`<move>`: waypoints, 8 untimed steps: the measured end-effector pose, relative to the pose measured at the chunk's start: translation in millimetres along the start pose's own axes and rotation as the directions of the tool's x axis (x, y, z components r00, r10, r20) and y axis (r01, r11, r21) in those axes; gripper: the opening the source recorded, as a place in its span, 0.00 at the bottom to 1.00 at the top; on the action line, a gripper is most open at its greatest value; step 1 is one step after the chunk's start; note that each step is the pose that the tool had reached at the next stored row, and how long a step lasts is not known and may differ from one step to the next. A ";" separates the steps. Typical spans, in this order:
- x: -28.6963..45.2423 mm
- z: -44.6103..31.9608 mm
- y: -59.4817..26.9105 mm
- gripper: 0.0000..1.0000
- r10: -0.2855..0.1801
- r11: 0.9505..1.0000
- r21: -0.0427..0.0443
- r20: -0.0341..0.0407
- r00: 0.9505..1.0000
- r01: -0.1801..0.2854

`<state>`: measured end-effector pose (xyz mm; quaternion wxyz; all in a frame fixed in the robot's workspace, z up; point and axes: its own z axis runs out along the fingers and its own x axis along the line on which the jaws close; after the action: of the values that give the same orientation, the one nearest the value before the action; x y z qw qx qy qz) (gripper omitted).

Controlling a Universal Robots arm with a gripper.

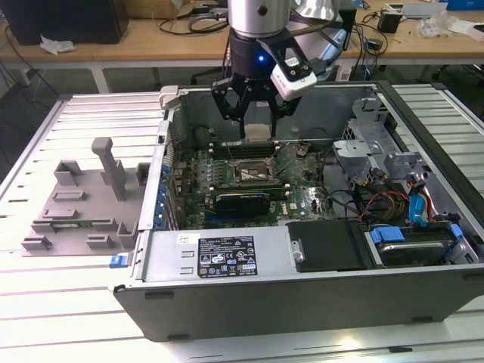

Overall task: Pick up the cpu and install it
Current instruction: 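Pick up the cpu and move it towards the insertion slot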

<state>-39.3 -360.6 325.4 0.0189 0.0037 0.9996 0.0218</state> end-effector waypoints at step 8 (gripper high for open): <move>1.2 23.7 18.1 0.54 -0.006 1.000 0.000 0.001 1.000 0.006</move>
<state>-39.5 -341.5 302.5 0.0195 0.0005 0.9996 0.0218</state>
